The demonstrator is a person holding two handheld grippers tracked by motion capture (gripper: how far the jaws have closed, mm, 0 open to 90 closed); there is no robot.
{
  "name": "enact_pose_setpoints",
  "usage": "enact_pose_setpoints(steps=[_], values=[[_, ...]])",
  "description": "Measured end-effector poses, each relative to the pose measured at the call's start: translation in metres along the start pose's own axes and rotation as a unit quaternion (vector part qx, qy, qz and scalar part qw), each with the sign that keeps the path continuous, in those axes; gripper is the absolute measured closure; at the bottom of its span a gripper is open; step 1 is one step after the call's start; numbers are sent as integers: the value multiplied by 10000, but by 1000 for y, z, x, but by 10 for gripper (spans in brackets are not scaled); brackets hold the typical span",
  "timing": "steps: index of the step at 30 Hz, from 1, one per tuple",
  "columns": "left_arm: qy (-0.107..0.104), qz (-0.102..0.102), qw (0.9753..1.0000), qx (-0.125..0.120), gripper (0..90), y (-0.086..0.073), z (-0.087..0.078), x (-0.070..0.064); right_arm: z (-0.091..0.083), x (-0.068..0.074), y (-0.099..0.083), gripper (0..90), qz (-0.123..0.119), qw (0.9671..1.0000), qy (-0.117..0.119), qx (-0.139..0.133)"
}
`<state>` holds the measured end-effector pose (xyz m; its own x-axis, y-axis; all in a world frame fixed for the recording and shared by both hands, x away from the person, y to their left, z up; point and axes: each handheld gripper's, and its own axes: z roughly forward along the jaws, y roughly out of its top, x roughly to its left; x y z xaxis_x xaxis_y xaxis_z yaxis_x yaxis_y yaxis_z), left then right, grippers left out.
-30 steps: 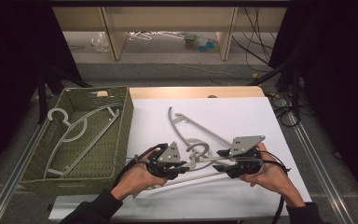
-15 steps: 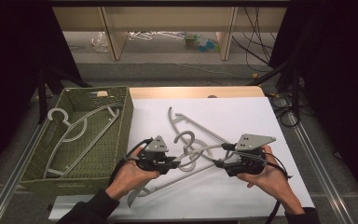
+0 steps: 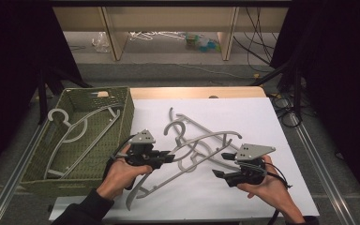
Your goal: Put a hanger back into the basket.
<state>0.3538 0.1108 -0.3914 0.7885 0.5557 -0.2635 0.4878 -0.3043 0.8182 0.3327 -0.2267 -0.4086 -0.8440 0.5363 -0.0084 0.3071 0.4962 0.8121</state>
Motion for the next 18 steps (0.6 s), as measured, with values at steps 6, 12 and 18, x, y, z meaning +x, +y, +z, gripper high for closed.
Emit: enact_pose_setpoints(steps=[6,12,18], values=[[-20,-220,9993,-293,789,2,-22,1,2,6,-9,319,67,10000,12,1],[64,-55,9986,-529,788,17,-48,-10,2,7,-10,304,96,10000,7,-2],[227,145,9978,-610,787,33,-72,-13,-1,7,-10,304,75,9999,-35,-78]])
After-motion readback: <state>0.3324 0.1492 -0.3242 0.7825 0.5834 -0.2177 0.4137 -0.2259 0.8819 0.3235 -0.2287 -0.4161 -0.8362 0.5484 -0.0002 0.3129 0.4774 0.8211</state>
